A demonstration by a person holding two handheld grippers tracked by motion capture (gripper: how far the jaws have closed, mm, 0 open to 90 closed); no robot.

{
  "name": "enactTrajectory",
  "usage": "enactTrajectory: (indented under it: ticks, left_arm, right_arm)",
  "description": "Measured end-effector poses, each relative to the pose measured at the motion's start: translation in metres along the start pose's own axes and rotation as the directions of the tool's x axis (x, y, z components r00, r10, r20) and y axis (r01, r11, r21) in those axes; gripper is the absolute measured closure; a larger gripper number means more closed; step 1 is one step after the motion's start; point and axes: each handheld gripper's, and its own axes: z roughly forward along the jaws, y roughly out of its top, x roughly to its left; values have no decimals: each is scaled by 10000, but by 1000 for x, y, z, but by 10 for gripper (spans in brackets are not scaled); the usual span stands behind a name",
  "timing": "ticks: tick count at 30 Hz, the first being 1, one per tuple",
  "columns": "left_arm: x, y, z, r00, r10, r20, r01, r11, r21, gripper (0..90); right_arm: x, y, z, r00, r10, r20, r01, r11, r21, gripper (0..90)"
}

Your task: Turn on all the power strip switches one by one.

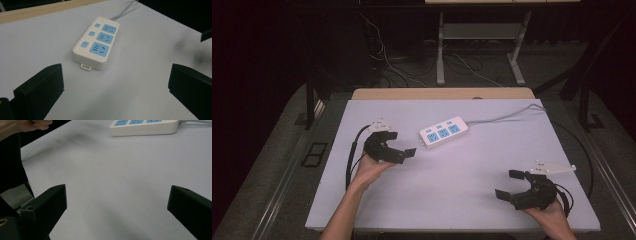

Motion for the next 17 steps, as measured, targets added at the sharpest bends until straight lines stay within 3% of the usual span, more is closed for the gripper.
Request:
enactTrajectory:
  ticks: [8,17]
  left_arm:
    - [-17,-21,-26,9996,160,-234,-167,9995,-281,0]
    - [-32,-42,-35,9997,222,-126,-227,9989,-400,0]
  right_arm:
    - [-1,0,0,9999,96,91,-95,9999,-40,22]
    - [-2,0,0,9998,204,81,-204,9998,-40,22]
